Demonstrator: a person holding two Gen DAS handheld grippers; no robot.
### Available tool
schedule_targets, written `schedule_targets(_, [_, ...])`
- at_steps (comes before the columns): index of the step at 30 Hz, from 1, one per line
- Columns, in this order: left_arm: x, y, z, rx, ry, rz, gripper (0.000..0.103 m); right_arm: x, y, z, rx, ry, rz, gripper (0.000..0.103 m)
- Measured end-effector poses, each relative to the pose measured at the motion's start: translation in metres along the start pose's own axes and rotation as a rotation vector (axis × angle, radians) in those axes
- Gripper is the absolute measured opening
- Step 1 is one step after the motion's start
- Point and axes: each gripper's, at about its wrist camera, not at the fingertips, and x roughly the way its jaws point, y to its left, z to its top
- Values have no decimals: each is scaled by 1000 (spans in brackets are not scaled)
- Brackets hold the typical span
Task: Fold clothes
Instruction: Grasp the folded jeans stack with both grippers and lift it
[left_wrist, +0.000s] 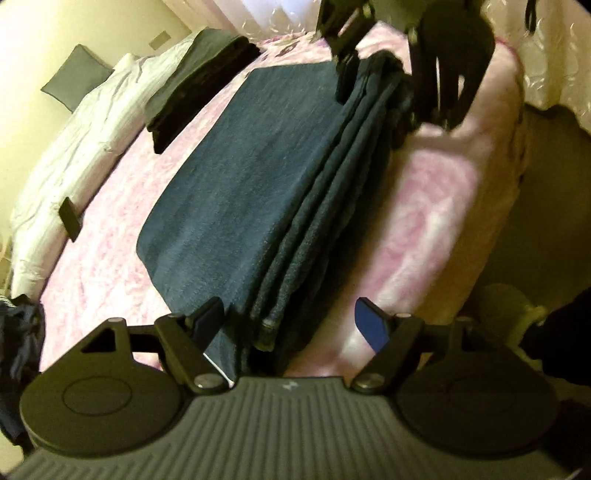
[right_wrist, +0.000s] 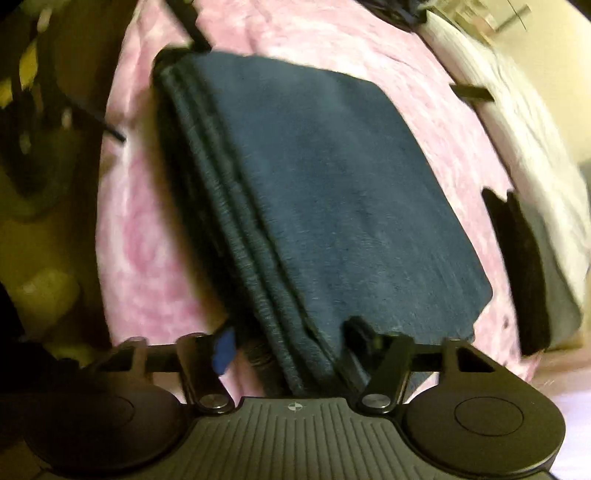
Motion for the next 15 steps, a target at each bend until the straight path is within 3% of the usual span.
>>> schedule_targets(3, [8, -5, 4, 40, 11, 44, 75, -13, -13, 11, 50, 2, 28, 36])
schedule_targets(10, [25, -15, 13, 138, 38, 142, 75, -42, -44, 27, 107, -11, 50, 35])
schedule_targets(12, [28, -16, 14, 183, 56, 159, 66, -43, -45, 24, 101, -12, 55, 35])
schedule_targets(13, [29, -16, 14, 207, 63, 163, 53, -44, -44, 23, 100, -11, 57, 35])
schedule_targets(15, [28, -11, 15, 221, 65, 144, 48, -44, -41, 18, 98, -11, 56, 35])
